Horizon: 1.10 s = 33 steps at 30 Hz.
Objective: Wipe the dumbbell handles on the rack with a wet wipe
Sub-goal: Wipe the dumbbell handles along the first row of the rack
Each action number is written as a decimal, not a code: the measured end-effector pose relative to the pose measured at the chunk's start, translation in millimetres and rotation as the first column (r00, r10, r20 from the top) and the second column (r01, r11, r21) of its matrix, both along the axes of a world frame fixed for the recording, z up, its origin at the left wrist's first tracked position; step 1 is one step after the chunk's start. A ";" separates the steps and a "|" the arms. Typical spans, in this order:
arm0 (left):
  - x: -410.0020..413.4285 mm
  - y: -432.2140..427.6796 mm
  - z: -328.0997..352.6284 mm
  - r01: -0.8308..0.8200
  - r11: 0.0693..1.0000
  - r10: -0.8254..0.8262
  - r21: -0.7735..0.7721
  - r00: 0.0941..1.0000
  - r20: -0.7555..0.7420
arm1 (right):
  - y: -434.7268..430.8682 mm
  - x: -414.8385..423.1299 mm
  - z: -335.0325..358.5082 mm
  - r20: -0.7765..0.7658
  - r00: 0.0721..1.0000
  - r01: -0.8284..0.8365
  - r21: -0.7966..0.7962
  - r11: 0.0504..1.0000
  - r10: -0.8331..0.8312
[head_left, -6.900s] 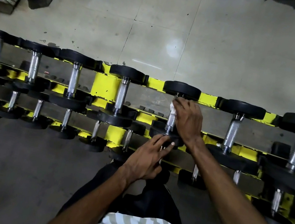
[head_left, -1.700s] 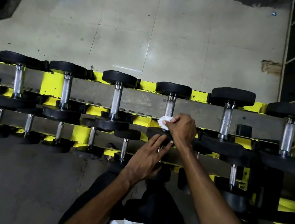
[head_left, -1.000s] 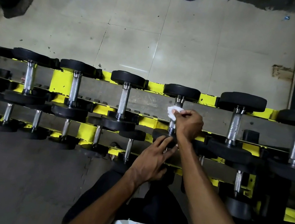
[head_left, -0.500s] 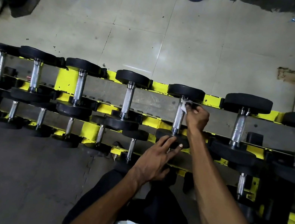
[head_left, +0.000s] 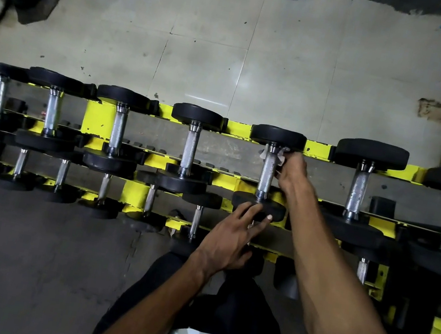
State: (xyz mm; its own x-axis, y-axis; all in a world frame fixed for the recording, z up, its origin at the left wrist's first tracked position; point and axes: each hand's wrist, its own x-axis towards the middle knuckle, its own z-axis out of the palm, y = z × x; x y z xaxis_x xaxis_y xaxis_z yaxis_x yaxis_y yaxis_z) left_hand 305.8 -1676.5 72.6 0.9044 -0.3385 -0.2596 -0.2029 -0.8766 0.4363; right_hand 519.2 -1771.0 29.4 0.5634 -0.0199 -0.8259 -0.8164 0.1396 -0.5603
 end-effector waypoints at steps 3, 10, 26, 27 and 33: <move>0.0 -0.8 0.0 0.000 1.000 0.000 -0.002 1.000 -0.002 | -2.2 -2.8 -3.0 -0.058 0.996 0.075 0.245 0.967 -0.063; 2.7 -1.1 3.4 -0.001 1.000 0.001 -0.012 1.000 -0.002 | -6.4 -6.0 -16.6 -0.040 0.992 0.124 0.258 0.958 -0.117; 0.2 1.5 5.2 -0.025 0.998 0.024 -0.064 1.000 -0.013 | -46.2 -72.1 -25.0 0.166 0.665 -0.560 -0.534 0.634 0.728; 0.1 1.8 4.6 -0.027 0.997 0.026 -0.068 1.000 -0.011 | -50.2 -76.3 -27.4 0.143 0.656 -0.590 -0.515 0.622 0.741; 0.5 1.5 2.6 -0.023 0.997 0.022 -0.069 1.000 -0.005 | -42.7 -90.4 3.1 0.260 0.823 -0.285 -0.580 0.763 0.506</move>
State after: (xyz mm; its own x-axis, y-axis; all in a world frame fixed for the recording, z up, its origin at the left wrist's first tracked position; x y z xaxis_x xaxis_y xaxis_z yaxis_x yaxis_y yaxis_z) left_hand 306.2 -1675.0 75.2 0.9109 -0.3355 -0.2403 -0.1814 -0.8485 0.4971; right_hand 428.8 -1813.7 32.5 0.8753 -0.0628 -0.4795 -0.4359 -0.5317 -0.7261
